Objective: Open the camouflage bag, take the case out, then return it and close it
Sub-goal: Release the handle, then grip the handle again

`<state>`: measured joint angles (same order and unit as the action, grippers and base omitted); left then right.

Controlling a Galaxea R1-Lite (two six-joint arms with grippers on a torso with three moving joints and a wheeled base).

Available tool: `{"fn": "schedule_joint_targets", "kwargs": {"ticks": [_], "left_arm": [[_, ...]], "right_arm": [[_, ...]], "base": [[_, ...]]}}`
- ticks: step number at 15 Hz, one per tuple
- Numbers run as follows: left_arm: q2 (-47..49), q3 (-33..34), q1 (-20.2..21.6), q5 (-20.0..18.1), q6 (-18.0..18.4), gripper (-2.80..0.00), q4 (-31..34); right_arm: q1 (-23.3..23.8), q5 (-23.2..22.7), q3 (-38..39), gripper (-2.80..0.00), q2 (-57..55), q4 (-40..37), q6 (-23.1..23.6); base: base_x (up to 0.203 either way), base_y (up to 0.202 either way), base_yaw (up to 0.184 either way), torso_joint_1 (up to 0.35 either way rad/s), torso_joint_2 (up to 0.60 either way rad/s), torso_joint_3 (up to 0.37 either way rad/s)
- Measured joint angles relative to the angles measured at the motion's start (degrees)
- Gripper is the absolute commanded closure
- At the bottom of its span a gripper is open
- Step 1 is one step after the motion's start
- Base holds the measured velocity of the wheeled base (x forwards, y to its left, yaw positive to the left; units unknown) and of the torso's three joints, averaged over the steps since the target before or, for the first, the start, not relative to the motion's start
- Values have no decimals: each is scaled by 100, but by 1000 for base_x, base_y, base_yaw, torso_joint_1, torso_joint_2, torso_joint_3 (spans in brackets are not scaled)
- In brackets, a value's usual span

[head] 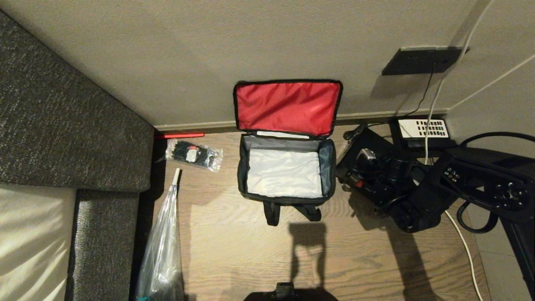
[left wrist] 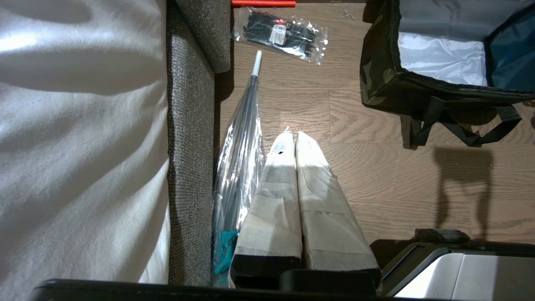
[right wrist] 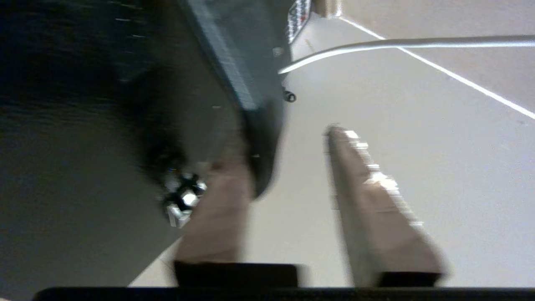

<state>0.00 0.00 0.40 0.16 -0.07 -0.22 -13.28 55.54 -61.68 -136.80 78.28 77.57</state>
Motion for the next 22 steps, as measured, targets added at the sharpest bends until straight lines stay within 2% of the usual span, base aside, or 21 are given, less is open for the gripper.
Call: {"fn": "schedule_joint_targets", "kwargs": {"ticks": [4, 10, 11, 15, 22], "left_arm": [[0, 0, 3, 0, 3, 0, 0], [0, 0, -5, 2, 0, 0, -1], [0, 0, 0, -2, 2, 0, -2], [0, 0, 6, 0, 0, 0, 1], [0, 0, 1, 0, 3, 0, -2]], "right_arm": [[2, -17, 166, -280, 114, -42, -32], [-162, -47, 1175, -280, 928, -373, -335], [-246, -48, 1343, 0, 1121, -554, -468], [-347, -61, 2013, 0, 2124, -1292, -797], [-475, -135, 2862, 0, 4337, -3072, -1689]], "base": [[0, 0, 0, 0, 0, 0], [0, 0, 0, 0, 0, 0], [0, 0, 0, 0, 0, 0], [0, 0, 0, 0, 0, 0], [0, 0, 0, 0, 0, 0]]}}
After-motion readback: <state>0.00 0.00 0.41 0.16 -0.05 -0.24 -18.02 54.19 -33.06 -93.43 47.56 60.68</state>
